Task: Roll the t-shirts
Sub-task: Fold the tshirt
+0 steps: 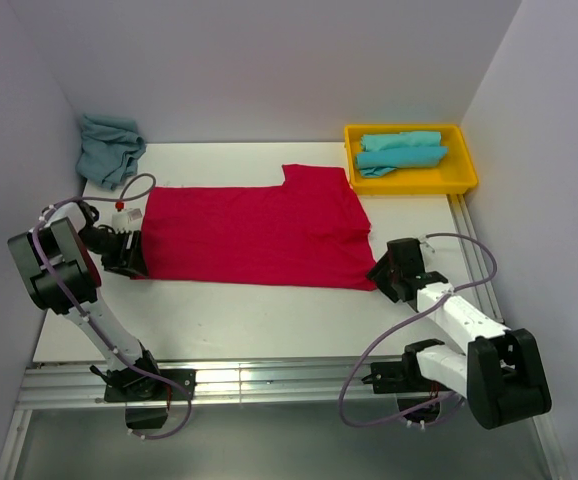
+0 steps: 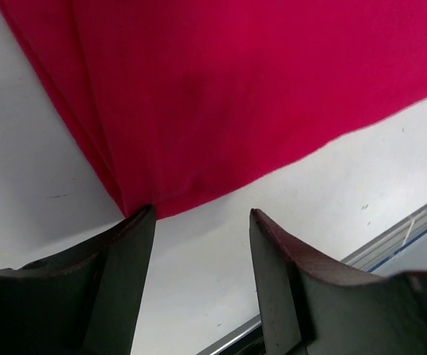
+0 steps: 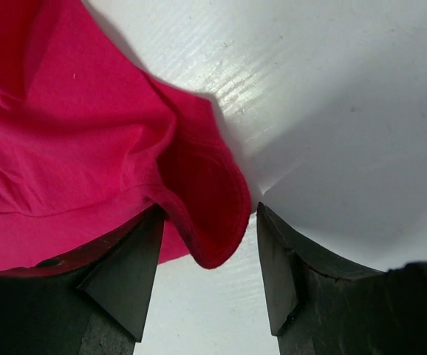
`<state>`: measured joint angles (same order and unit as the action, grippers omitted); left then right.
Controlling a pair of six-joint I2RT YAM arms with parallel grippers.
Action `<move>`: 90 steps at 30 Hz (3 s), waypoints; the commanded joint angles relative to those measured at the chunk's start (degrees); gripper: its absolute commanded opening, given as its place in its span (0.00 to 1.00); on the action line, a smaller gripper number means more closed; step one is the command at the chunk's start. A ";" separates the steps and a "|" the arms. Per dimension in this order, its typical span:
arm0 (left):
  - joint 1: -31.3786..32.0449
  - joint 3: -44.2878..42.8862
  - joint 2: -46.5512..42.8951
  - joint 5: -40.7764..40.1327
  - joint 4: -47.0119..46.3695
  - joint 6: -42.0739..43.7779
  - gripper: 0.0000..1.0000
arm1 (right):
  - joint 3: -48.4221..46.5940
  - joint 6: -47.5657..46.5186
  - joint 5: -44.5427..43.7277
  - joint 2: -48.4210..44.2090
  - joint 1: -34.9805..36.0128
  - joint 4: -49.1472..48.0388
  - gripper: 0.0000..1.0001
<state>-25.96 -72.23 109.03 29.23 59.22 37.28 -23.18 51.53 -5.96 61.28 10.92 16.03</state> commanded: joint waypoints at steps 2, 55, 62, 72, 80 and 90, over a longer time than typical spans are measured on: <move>0.55 1.03 -0.31 -4.35 -7.44 -7.73 0.60 | -0.99 -1.69 0.51 2.53 -0.46 -1.44 0.60; -1.64 8.42 -1.11 2.67 -12.47 0.34 0.30 | -12.15 -3.10 0.77 14.13 -0.46 8.31 0.39; -1.90 5.87 -0.49 3.55 -10.27 0.25 0.00 | -11.62 -3.19 1.82 14.05 -0.46 8.40 0.10; -7.61 -0.02 -3.04 -0.49 -2.98 5.69 0.00 | -14.61 -4.50 1.99 6.24 2.26 19.91 0.01; -12.97 1.38 -4.44 -2.68 1.16 11.14 0.00 | -14.79 -1.79 3.23 2.62 9.45 27.55 0.01; -16.58 8.50 -8.66 -5.41 1.86 15.90 0.00 | -9.35 7.88 3.58 -1.86 19.84 29.93 0.01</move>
<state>-41.30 -64.49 103.35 25.69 59.61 49.34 -34.17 55.31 -1.30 61.45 28.97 42.72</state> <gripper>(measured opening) 0.026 0.059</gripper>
